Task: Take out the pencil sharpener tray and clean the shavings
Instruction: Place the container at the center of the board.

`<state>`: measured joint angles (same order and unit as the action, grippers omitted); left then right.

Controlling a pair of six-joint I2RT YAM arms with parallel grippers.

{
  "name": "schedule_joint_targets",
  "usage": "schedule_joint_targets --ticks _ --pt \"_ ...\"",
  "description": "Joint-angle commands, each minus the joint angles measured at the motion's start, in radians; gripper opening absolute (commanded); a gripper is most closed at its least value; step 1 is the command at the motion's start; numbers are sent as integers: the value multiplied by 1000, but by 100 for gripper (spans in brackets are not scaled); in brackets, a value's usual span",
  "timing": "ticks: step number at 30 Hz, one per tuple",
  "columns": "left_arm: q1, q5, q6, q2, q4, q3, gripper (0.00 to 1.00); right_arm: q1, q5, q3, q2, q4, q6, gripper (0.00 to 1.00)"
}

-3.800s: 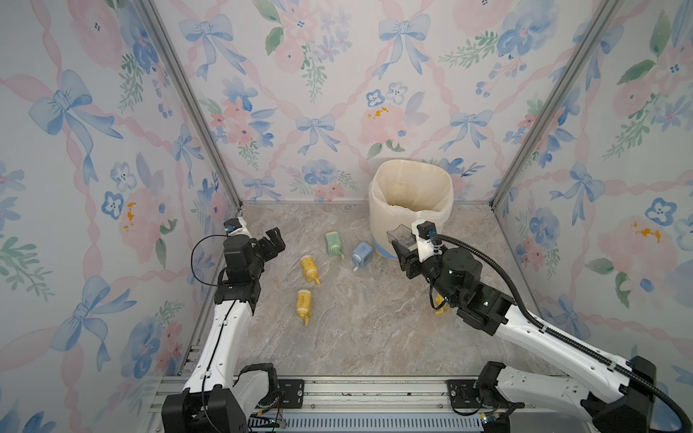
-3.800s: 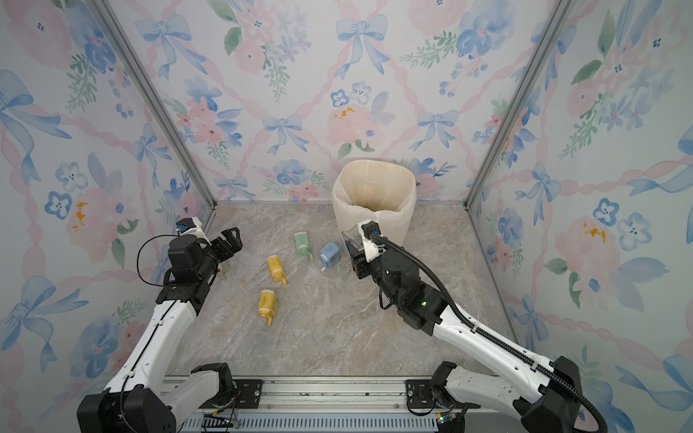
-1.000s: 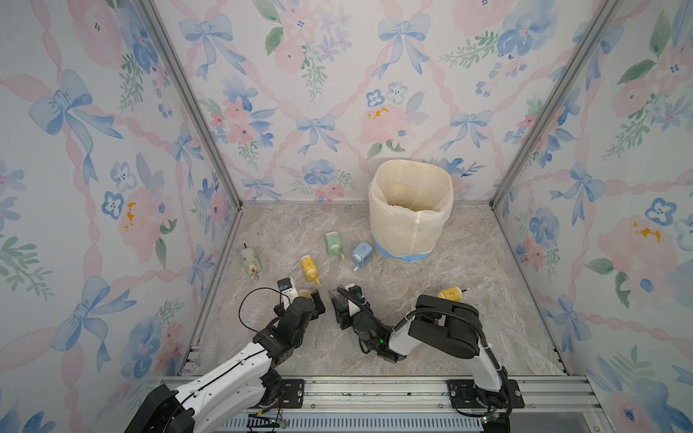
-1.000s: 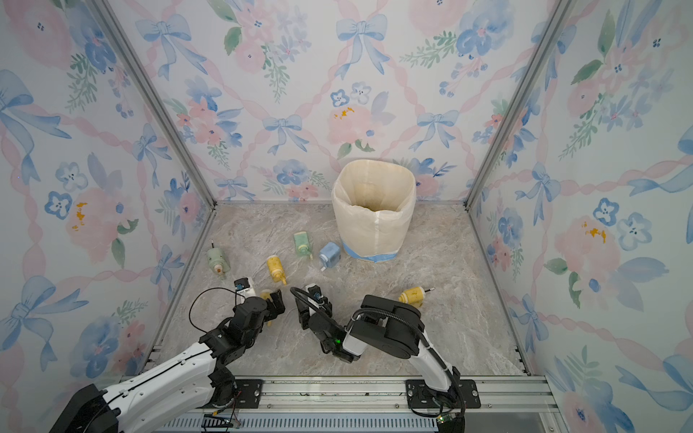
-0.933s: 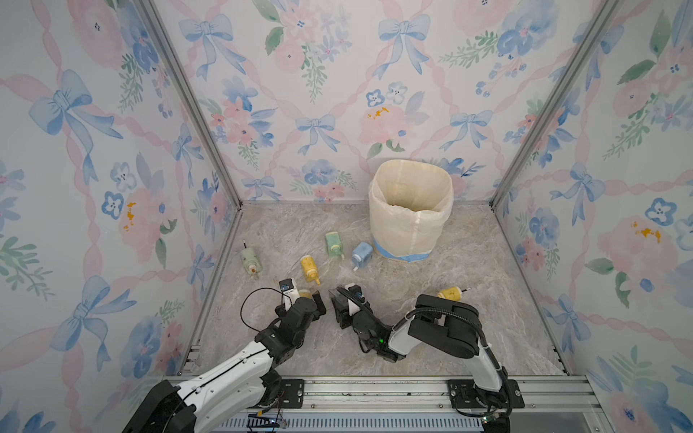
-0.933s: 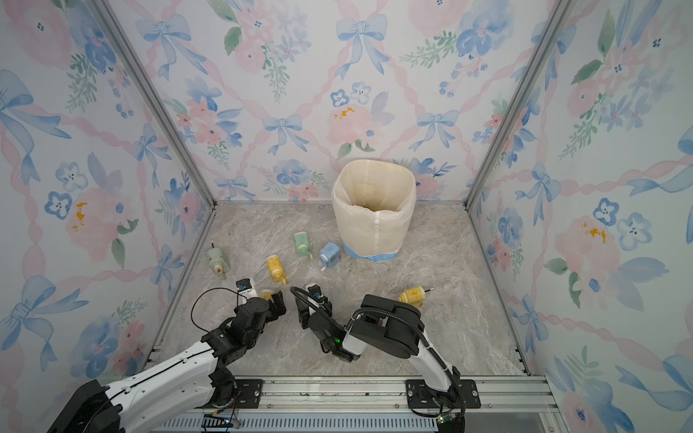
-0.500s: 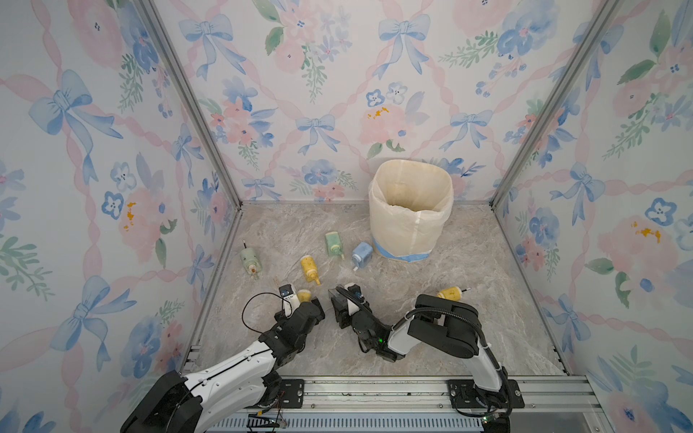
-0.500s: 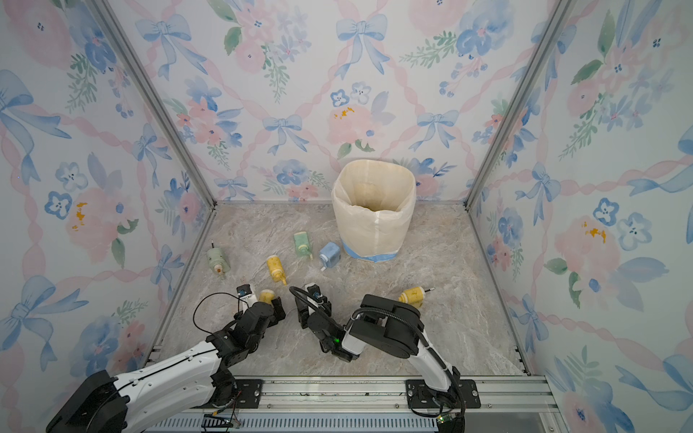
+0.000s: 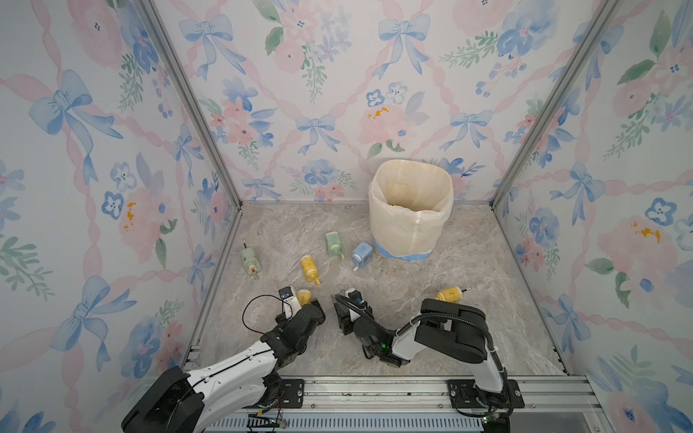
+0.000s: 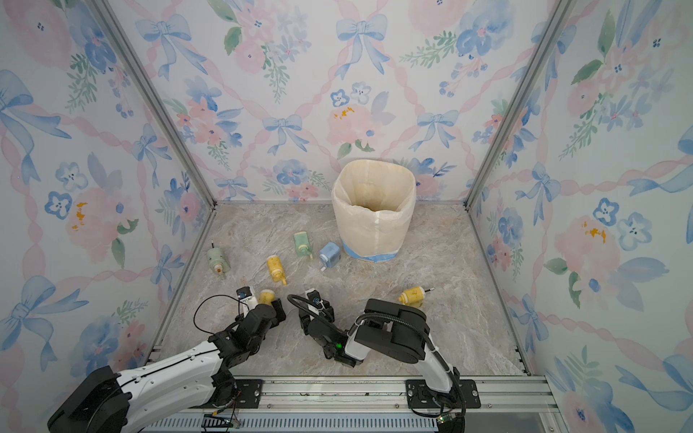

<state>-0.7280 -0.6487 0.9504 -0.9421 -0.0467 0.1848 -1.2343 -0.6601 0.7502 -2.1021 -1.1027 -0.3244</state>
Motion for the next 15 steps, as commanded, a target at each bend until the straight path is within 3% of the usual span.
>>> schedule_joint_targets --ticks 1,6,15 --pt "-7 -28 38 -36 22 -11 96 -8 -21 -16 11 71 -6 69" --pt "-7 -32 49 -81 16 3 97 -11 -13 -18 19 74 -3 79" --pt "-15 -52 40 -98 -17 6 98 -2 -65 -91 88 0 4 80"
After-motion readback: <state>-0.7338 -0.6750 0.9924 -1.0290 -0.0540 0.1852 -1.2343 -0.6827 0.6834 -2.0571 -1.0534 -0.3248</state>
